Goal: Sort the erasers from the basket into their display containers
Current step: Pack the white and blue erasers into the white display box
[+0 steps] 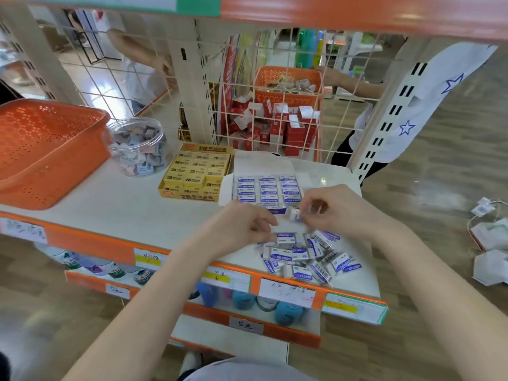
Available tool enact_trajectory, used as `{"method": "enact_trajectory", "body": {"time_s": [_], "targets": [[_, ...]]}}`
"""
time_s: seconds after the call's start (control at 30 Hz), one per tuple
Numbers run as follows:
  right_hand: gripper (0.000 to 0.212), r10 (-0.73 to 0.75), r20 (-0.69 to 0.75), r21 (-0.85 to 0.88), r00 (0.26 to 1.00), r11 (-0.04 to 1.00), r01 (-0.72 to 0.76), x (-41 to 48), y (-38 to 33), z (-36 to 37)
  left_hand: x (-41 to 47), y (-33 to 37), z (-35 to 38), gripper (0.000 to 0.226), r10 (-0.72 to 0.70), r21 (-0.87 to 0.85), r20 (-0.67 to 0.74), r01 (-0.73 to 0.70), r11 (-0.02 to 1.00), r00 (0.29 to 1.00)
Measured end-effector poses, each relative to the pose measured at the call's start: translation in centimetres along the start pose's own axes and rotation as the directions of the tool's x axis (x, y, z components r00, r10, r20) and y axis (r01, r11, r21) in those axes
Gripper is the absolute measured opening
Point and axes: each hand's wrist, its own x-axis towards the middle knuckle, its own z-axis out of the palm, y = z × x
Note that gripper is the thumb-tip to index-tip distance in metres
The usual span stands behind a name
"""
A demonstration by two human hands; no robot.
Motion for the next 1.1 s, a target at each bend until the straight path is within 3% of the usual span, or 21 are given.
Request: {"method": "enact_trajectory", "body": {"time_s": [0.17, 0.4, 0.67, 0.9, 1.0, 1.1], "targets": [[0.007, -0.001, -0.08, 0.055, 0.997, 0.998, 0.006, 1.5, -0.4, -0.5, -0.8, -0.3, -0.3, 0.034, -0.014, 0.023, 0.023, 0.013, 1.0, 1.0], [0.018, -0.128, -0.106, -0.142, 0.986, 0.983, 0.112, 3.8, -0.9, 1.4, -2.4, -1.3, -0.6, 0.031, -0.041, 0.042, 0.092, 0.038, 0.998, 0.995], [0.012, -0.136, -0.036, -0.072, 0.99, 0.989, 0.133, 4.4, -1.8, 2.0, -3.3, -1.8, 0.3, 0.029, -0.028, 0.048, -0.046, 0.031, 0.998, 0.999], [0.029, -0.109, 0.107, -0.178, 0.988, 0.976, 0.127, 4.6, -2.1, 1.2, -3.0, -1.9, 1.3, 0.033, -0.005, 0.125, -0.132, 0.021, 0.992, 0.991], [0.025, -0.053, 0.079, -0.127, 0.995, 0.99, 0.063, 4.6, -2.0, 1.0, -3.3, -2.3, 0.9, 0.035, 0.011, 0.095, -0.154, 0.004, 0.995, 0.988], [0.022, -0.036, 0.034, -0.11, 0.999, 0.993, 0.04, 4.8, -1.9, 1.2, -3.8, -2.9, 0.1, 0.03, 0.009, -0.016, -0.264, -0.013, 1.0, 0.964]]}}
